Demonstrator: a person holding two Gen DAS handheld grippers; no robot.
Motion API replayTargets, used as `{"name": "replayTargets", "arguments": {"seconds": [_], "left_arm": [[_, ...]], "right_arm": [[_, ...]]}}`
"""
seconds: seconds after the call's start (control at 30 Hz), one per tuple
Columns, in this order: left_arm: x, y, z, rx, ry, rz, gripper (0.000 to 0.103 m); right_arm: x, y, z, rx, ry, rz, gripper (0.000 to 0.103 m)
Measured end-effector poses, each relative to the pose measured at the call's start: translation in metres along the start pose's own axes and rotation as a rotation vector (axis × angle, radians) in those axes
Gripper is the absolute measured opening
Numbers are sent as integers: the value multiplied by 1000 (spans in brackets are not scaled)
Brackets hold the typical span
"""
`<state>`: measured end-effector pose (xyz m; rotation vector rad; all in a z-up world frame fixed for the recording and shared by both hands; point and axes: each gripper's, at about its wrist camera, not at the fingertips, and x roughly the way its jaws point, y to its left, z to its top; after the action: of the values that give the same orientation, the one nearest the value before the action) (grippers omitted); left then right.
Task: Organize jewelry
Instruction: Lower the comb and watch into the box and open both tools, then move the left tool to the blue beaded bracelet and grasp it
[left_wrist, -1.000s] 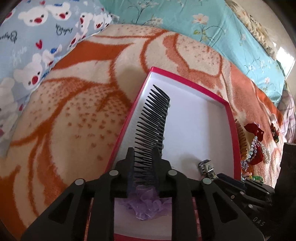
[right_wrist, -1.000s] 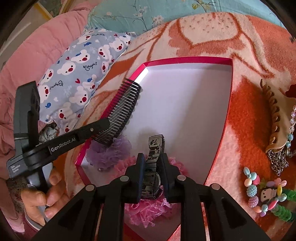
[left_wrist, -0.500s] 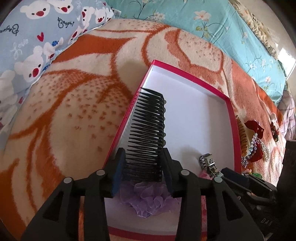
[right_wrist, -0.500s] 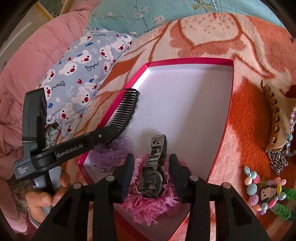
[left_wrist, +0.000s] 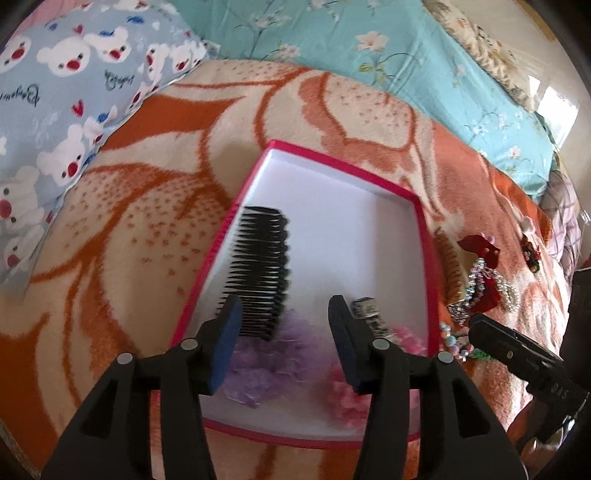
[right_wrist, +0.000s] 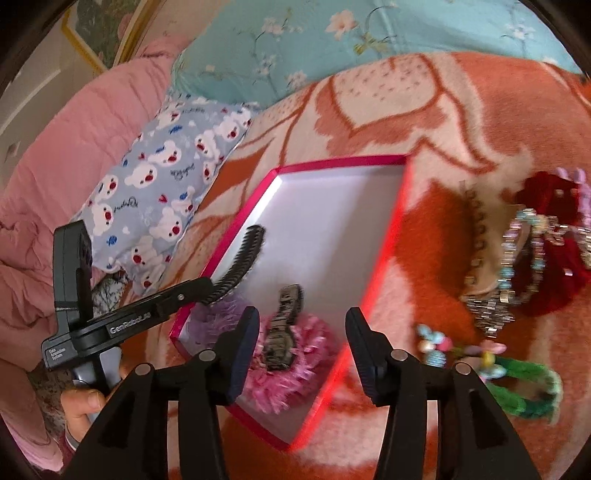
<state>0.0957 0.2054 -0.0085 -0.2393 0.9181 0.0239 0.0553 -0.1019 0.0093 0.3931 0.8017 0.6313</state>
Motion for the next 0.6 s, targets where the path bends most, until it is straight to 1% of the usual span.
{"name": "replayTargets", "arguments": {"seconds": [0.2,0.33,0.6], "left_arm": [[-6,-24,3,26,-3,-32,47],[-9,-45,2,66,-5,-56,47],[-3,-89,-2,128,18,-106,47]], "right_arm": [[-29,-34,-1,57,-38,-55,52],[-49,-60,-3,97,-67,-97,52],[-88,-111,-7,188,-121,-181,52]]}}
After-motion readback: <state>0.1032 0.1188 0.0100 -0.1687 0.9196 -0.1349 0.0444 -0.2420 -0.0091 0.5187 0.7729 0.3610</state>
